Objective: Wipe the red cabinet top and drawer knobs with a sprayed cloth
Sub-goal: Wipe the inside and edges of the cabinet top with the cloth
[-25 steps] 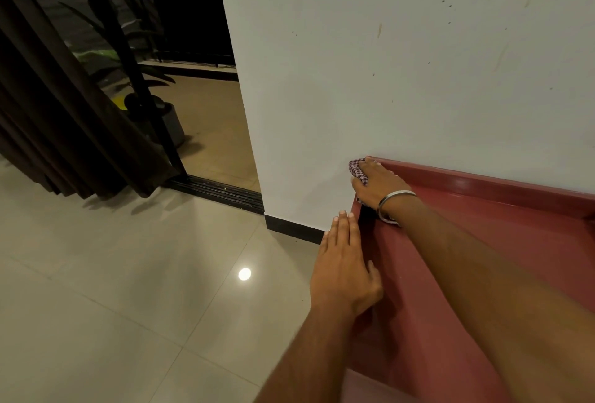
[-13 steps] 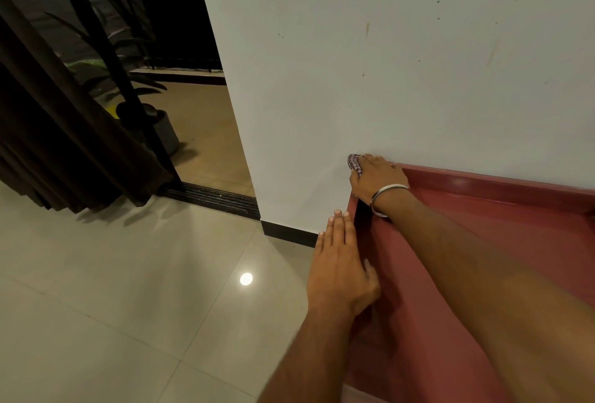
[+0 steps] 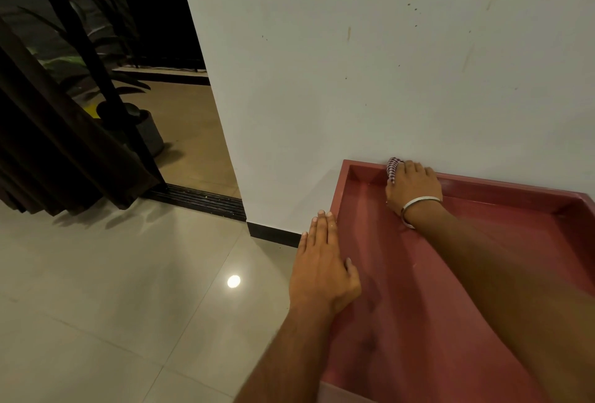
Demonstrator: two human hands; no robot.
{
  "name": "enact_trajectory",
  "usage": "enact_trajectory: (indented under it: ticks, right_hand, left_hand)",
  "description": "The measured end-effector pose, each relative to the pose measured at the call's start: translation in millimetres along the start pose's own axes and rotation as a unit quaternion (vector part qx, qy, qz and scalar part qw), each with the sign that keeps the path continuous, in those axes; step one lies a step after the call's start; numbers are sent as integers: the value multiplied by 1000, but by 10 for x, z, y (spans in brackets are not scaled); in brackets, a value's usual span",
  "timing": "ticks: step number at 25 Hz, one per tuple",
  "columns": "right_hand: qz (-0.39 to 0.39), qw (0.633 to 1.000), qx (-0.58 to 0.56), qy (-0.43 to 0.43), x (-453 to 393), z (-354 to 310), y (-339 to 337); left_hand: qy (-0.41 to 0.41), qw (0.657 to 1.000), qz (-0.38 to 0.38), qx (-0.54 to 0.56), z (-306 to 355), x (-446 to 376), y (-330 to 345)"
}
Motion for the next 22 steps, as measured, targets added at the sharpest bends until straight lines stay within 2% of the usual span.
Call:
enact_trajectory:
  ticks: [6,12,17,22]
  right_hand:
    - [18,996,-78,-49,-33,-50,28]
    - [47,989,-83,-111,36,13,71]
    - [66,992,-73,-76,5,268,71]
    - [69,995,-58,-32,108,848,174]
  left_hand:
    - [2,1000,-1,-12,-11,-51,28]
    - [8,1000,-5,-20,-21,-81,41]
    - [9,1000,-10,-20,-18,-90,36]
    - [14,999,-8,-31,-14,-89,41]
Point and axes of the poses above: each hand's wrist, its own x-axis away from the middle knuckle, its own y-axis out of the palm, z = x × y, the point moved 4 cm from there along -x, towards the middle knuckle, and after that the axes turned 7 degrees about x, right-handed, at the moved point
